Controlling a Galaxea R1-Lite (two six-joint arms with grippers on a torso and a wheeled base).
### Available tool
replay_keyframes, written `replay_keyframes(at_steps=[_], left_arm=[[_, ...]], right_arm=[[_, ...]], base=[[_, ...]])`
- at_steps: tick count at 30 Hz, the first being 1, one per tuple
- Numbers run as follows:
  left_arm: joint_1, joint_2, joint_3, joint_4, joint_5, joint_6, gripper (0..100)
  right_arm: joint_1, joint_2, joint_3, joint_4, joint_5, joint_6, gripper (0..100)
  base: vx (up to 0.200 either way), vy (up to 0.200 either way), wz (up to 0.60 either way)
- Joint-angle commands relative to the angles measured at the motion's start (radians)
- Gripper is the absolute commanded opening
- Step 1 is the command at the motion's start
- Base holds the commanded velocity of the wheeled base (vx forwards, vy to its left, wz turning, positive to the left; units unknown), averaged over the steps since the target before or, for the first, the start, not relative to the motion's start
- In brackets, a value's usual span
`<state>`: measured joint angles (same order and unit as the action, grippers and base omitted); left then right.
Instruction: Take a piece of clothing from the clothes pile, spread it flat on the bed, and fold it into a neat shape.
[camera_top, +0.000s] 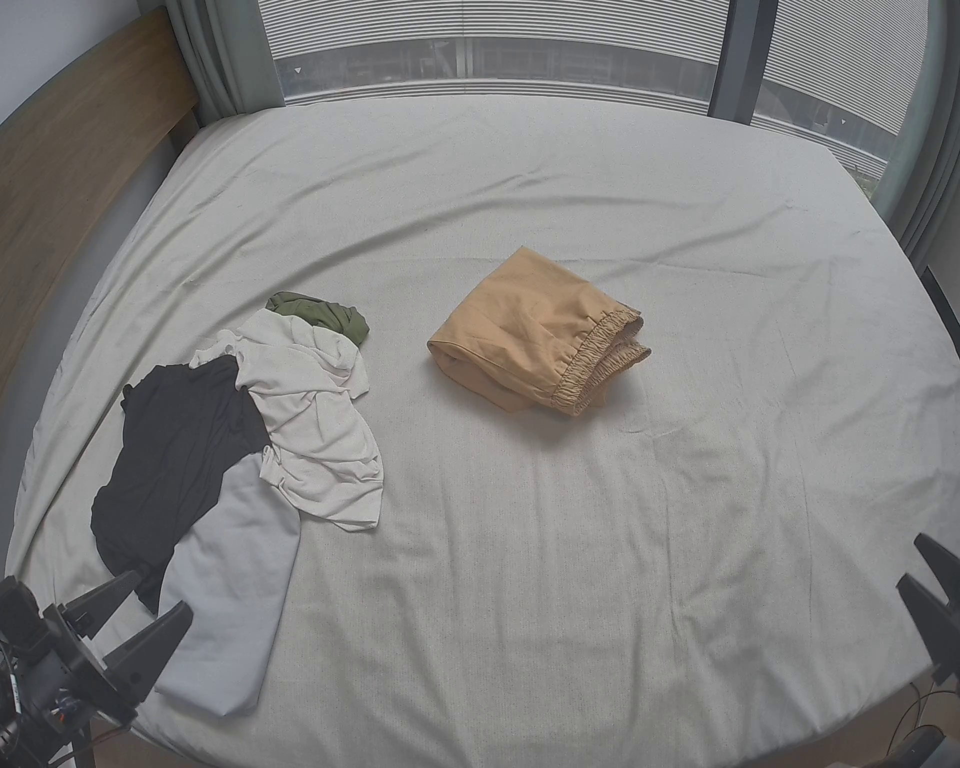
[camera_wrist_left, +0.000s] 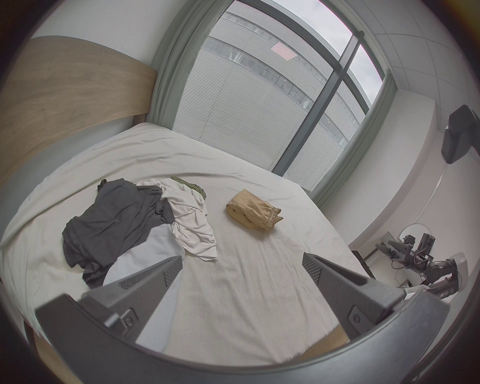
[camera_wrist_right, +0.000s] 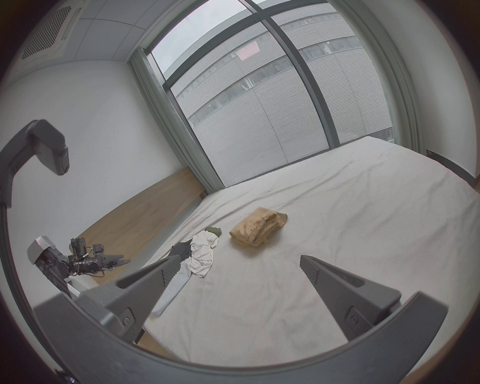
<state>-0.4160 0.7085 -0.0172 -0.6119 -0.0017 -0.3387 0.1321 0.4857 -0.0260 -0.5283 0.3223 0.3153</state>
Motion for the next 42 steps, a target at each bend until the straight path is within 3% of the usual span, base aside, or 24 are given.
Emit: replay_keyframes(at_steps=[1, 6, 10, 12, 17, 19, 22, 24, 26, 28, 34, 42], left_arm=[[0.151, -0.311, 0.017, 0.175, -0.092, 0.0, 100], [0.25, -0.485, 0.017, 0.333, -0.169, 0.02, 100], [0.31, -0.606, 0.017, 0.436, -0.208, 0.05, 100], [0.319, -0.626, 0.017, 0.466, -0.202, 0.075, 100], [0.338, -0.623, 0.017, 0.475, -0.198, 0.11, 100], [0.361, -0.627, 0.017, 0.491, -0.198, 0.136, 100], [0.428, -0.709, 0.016, 0.561, -0.207, 0.21, 100], [0.424, -0.709, 0.014, 0.563, -0.205, 0.23, 100], [0.422, -0.709, 0.014, 0.561, -0.19, 0.274, 100], [0.422, -0.709, 0.014, 0.561, -0.172, 0.273, 100], [0.422, -0.709, 0.016, 0.554, -0.09, 0.259, 100], [0.422, -0.709, 0.016, 0.554, -0.109, 0.307, 100]], right_arm=[[-0.049, -0.282, 0.024, 0.183, 0.0, -0.001, 100], [-0.069, -0.397, 0.026, 0.301, 0.0, -0.001, 100], [-0.071, -0.398, 0.026, 0.314, -0.005, 0.007, 100], [-0.077, -0.4, 0.026, 0.323, -0.012, -0.002, 100], [-0.175, -0.424, 0.026, 0.41, -0.012, -0.076, 100], [-0.163, -0.434, 0.026, 0.462, -0.019, -0.101, 100], [-0.154, -0.46, 0.026, 0.462, -0.092, -0.137, 100], [-0.151, -0.466, 0.024, 0.464, -0.115, -0.168, 100], [-0.147, -0.47, 0.026, 0.462, -0.197, -0.303, 100], [-0.147, -0.47, 0.026, 0.461, -0.235, -0.323, 100], [-0.147, -0.47, 0.026, 0.461, -0.278, -0.321, 100], [-0.146, -0.47, 0.026, 0.464, -0.286, -0.311, 100]], base=[[0.0, 0.0, 0.0], [0.0, 0.0, 0.0], [0.0, 0.0, 0.0], [0.0, 0.0, 0.0], [0.0, 0.0, 0.0], [0.0, 0.0, 0.0], [0.0, 0.0, 0.0], [0.0, 0.0, 0.0], [0.0, 0.0, 0.0], [0.0, 0.0, 0.0], [0.0, 0.0, 0.0], [0.0, 0.0, 0.0]])
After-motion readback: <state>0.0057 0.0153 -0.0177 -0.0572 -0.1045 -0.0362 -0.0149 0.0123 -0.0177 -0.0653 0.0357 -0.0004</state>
